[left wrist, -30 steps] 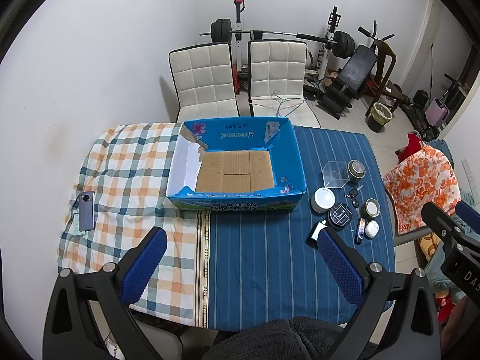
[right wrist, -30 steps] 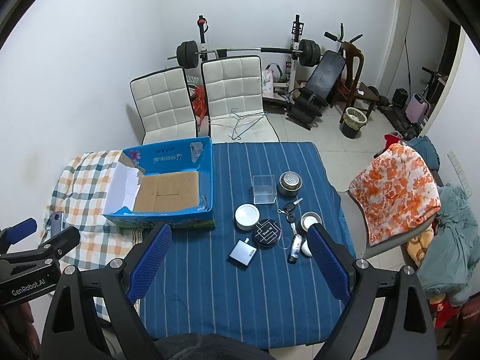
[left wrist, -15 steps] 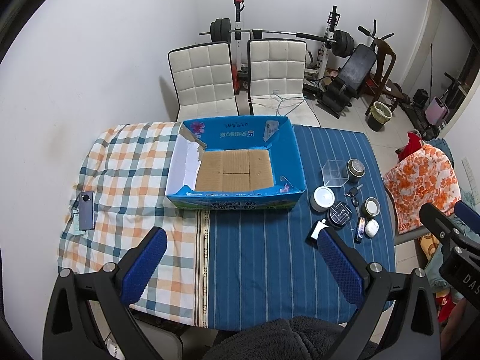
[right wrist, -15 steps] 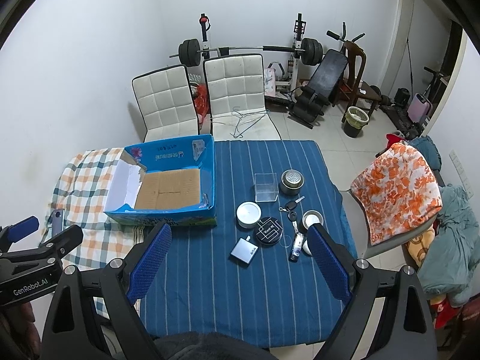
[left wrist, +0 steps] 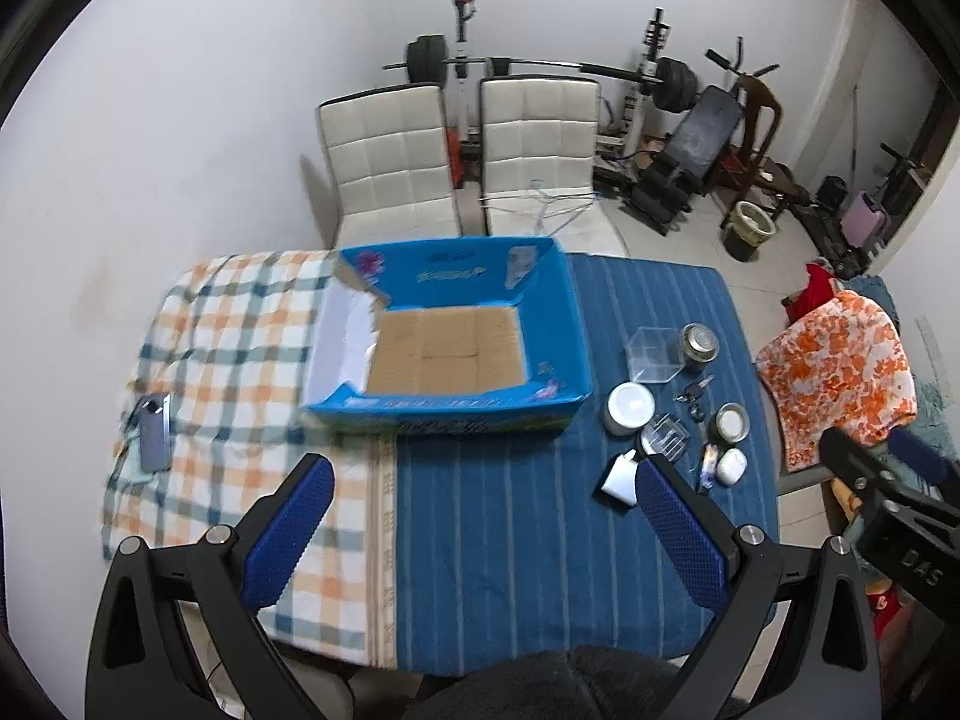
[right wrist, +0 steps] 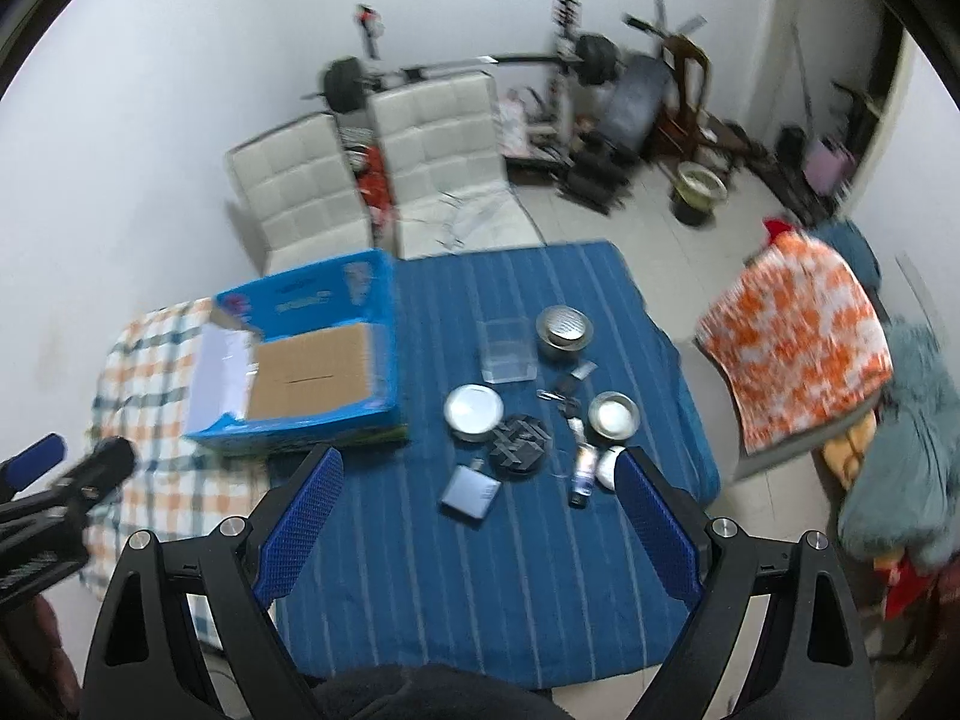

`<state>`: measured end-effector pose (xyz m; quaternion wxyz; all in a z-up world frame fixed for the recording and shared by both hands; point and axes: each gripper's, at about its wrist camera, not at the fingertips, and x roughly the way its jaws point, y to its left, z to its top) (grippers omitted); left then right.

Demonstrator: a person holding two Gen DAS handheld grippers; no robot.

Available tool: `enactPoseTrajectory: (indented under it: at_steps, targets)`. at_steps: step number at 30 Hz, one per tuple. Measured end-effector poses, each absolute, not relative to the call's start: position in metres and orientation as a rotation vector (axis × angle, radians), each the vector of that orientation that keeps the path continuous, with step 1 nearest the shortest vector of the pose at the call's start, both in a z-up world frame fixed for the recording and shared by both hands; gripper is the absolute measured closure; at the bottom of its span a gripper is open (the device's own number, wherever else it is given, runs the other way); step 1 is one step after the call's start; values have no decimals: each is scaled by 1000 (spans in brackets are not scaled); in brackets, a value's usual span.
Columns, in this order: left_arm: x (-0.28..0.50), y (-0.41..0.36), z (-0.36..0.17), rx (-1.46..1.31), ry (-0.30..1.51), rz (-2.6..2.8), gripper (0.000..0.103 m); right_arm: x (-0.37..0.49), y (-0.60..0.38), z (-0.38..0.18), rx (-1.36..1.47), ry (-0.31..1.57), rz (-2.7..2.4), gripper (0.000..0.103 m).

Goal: Organize rigid objects
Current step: 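Grasp the clear plastic box with the left tool while the right tool grasps the metal strainer cup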

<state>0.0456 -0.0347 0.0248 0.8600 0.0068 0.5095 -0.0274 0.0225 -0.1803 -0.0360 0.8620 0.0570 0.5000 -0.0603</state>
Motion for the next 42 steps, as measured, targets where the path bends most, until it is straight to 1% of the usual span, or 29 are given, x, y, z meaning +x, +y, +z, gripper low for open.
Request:
enactPoseTrajectory:
  at_steps: [3, 7, 12, 15, 20, 22, 24, 27, 28, 29, 30, 31, 36, 40, 42]
  targets:
    - [71, -58, 1, 12, 1080, -94, 0, 52, -220, -62, 174, 1102, -188, 9]
    - [124, -102, -36, 15, 1117, -166, 0, 99, -280, -116, 242, 1197, -267, 9]
    - [198, -168, -112, 40, 1263, -231, 0, 167, -338, -191, 359, 1292, -261, 9]
    - [226, -197, -147, 17, 1317, -242, 0, 214, -364, -232, 390, 1345, -253, 9]
    - [271, -244, -217, 1, 1450, -245, 0, 254, -392, -263, 408, 1362, -282, 9]
    - [284, -257, -244, 7, 1500, -232, 2, 267, -404, -272, 417, 1359, -284, 9]
    - [290, -269, -267, 17, 1544, -231, 5, 277, -411, -283, 429, 1369, -284, 9]
    - [295, -277, -292, 44, 1590, -214, 5, 287, -418, -295, 458, 1383, -264, 9]
    - [296, -279, -302, 47, 1607, -212, 13, 290, -419, -300, 465, 1388, -251, 9]
    - [298, -279, -309, 51, 1618, -204, 24, 292, -419, -303, 469, 1395, -239, 9]
    - [298, -278, -316, 43, 1636, -200, 40, 295, -418, -307, 474, 1402, -224, 9]
    - [298, -274, -319, 23, 1647, -201, 40, 298, -415, -312, 478, 1413, -203, 9]
    - [304, -242, -301, 37, 1549, -106, 41, 320, -392, -341, 489, 1472, -120, 9]
    - [311, -226, -305, 21, 1575, -90, 41, 338, -373, -369, 556, 1539, -76, 8]
    - [312, -227, -308, 31, 1576, -87, 41, 343, -366, -379, 527, 1567, -108, 10]
